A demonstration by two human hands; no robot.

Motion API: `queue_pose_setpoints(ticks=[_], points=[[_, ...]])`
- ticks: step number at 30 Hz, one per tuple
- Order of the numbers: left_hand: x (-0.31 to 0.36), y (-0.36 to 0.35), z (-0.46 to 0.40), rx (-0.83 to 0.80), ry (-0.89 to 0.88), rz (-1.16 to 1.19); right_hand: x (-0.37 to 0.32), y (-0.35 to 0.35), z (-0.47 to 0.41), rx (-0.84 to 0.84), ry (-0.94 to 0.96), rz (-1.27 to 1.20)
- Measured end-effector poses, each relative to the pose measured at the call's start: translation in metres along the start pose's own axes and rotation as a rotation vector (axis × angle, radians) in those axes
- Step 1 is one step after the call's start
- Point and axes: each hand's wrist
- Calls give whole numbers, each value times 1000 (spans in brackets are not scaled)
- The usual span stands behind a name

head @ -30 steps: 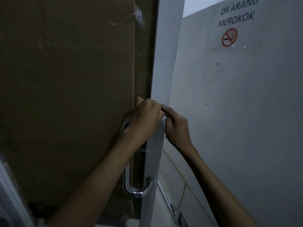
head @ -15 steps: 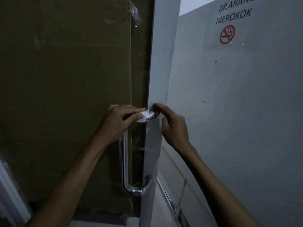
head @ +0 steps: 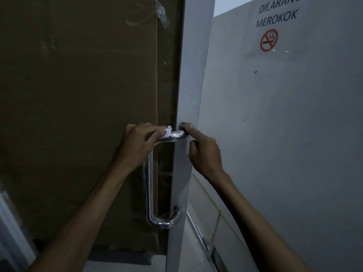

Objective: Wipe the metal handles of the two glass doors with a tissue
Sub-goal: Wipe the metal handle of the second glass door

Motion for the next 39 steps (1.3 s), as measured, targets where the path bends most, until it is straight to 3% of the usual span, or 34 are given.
queue_pose_setpoints(ticks=[2,6,9,13,16,20,23,26,30,33,37,39], points=[[1,0,4,12,-30,-41,-1,-2,1,9,-7,-10],[-2,6,5,-44,108,215,-1,-2,1,3,-13,-1],[-5,6,8,-15,71,169,-2,-2,2,-21,-24,-8],[-4,5,13,-3,166,268,-2,-3,3,-32,-37,-22],[-6,2,17,56,90,165,-2,-4,3,-22,-28,-35],[-9,3,18,65,222,284,-4,-3,4,-16,-32,-52],[-9,2,19,40,145,154,-4,-4,3,-15,-36,-54],[-12,3,20,14,284,291,-5,-3,3,-30,-37,-47],[-11,2,20,27,210,198,-5,-3,1,-29,-44,-47],[-12,1,20,0,287,314,-5,-3,1,-26,-43,-43],[-12,-4,24,78,213,224,-5,-5,3,-12,-49,-55],[-13,-5,24,91,282,290,-6,-5,3,-16,-41,-44]])
Point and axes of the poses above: each hand's wrist, its own z-axis away from the middle knuckle, its own y-axis out of the back of the hand, x = y × z, and after that the axes turned 10 degrees about y, right-handed
